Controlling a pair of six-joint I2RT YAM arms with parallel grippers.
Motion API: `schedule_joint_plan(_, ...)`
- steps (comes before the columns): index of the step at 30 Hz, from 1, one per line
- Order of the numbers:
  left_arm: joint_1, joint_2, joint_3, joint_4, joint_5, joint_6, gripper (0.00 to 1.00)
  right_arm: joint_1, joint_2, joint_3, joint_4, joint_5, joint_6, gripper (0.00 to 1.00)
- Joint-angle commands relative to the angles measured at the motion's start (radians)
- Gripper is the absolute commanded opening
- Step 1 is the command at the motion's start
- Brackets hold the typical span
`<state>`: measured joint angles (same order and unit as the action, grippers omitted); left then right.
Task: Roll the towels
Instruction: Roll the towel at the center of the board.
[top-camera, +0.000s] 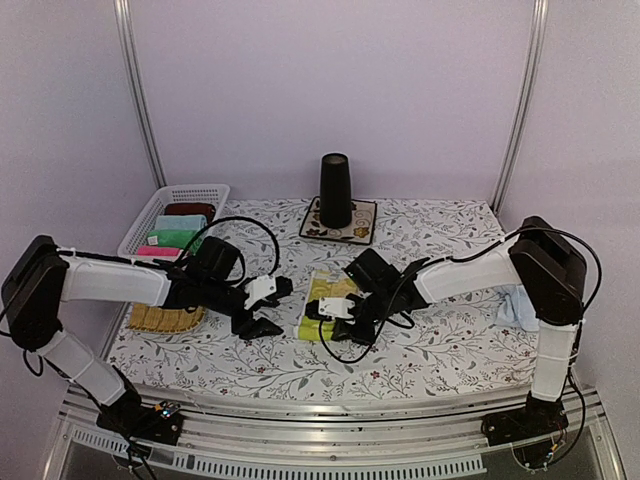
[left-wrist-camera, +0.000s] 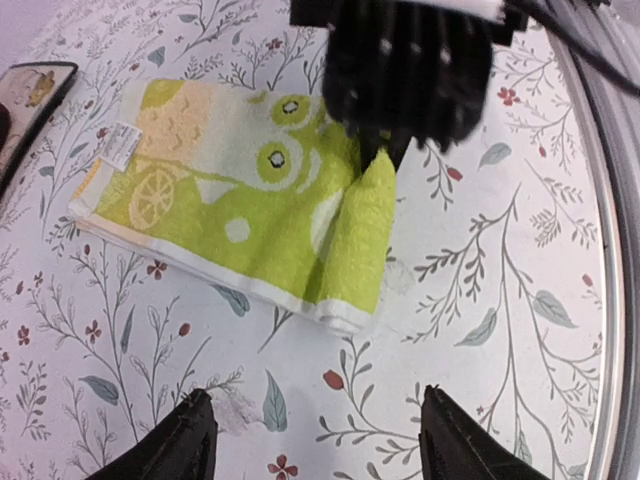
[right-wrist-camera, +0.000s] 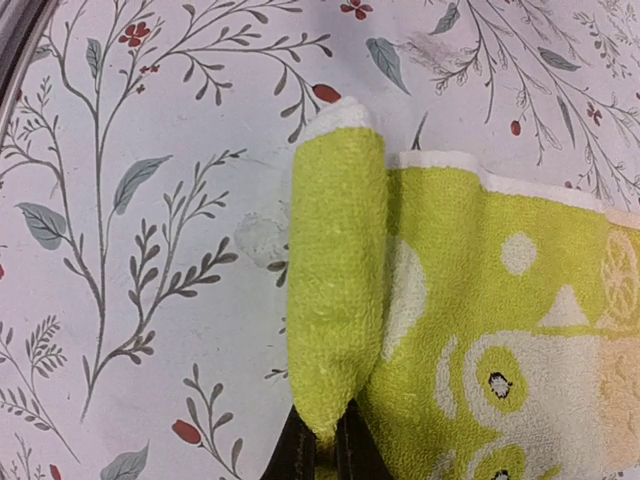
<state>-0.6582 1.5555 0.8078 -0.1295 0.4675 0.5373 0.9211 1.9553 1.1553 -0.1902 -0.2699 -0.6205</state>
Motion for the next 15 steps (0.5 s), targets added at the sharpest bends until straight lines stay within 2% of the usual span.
schedule_joint_plan(1,-0.025,-0.135,-0.183,0.251,-0.153,0.136,0.7,-0.043,0.065,0.072,-0.155,-0.206,0.104,0.02)
schedule_joint_plan(7,-0.135,-0.196,-0.35,0.44,-0.299,0.305,0.69,-0.106,0.145,0.173,-0.272,-0.401,0.202,0.02)
schedule_joint_plan(11,-0.198,-0.172,-0.39,0.536,-0.356,0.349,0.68,-0.129,0.199,0.249,-0.37,-0.476,0.27,0.02)
schedule_joint_plan(15,-0.272,-0.126,-0.412,0.64,-0.419,0.411,0.66,-0.142,0.198,0.257,-0.392,-0.567,0.295,0.03)
